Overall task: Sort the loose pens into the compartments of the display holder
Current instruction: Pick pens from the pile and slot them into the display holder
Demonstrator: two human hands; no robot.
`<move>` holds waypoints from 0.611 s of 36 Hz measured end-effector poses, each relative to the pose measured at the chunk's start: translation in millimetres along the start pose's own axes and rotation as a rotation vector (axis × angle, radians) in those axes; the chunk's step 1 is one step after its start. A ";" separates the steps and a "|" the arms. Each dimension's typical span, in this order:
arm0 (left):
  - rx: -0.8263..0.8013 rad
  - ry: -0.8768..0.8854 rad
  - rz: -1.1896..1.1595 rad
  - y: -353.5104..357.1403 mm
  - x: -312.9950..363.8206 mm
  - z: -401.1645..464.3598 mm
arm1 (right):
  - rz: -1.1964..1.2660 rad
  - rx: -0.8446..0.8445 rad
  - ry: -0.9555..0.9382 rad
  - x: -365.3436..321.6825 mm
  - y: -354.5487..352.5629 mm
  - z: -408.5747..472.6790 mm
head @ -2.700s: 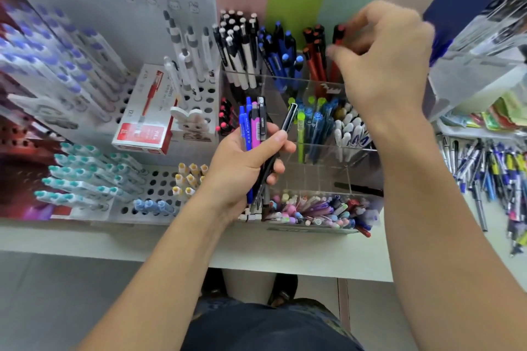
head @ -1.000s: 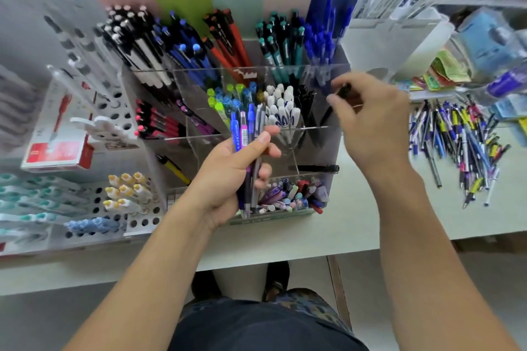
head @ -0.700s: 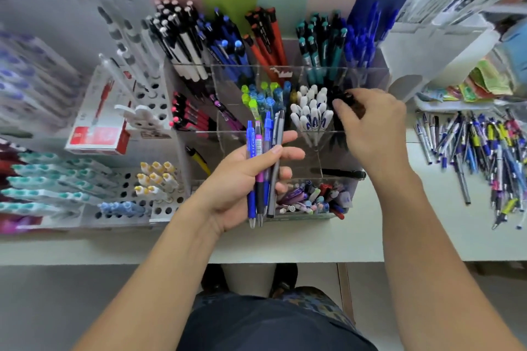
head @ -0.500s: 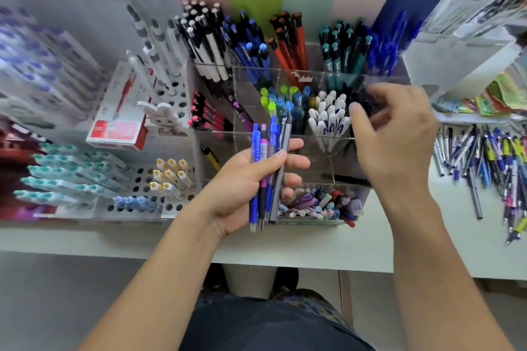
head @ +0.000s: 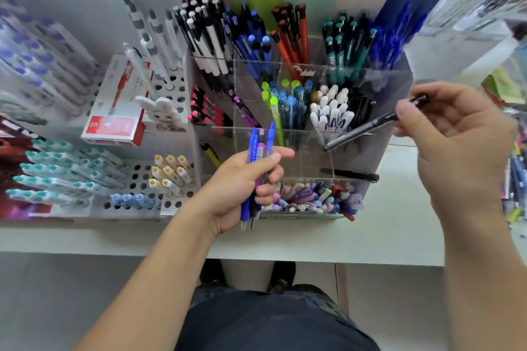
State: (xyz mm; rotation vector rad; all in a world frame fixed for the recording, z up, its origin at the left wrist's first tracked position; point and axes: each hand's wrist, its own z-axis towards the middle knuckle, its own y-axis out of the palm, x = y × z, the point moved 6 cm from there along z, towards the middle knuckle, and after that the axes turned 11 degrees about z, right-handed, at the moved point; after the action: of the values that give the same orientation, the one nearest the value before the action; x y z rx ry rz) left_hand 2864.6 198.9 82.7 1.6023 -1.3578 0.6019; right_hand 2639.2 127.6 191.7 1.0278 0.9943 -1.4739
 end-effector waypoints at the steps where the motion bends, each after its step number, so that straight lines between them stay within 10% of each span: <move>1: -0.011 -0.020 -0.013 4.0 -2.3 3.2 | -0.063 0.021 -0.026 3.4 -9.0 -3.4; 22: -0.089 -0.082 0.149 39.3 -17.0 20.2 | -0.681 0.031 -0.060 85.4 -21.1 -47.0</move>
State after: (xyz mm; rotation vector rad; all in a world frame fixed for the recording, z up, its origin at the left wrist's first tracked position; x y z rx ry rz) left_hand 2819.1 191.0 72.4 1.4774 -1.5534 0.5617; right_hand 2614.5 150.9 97.9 0.6809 1.3587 -2.0565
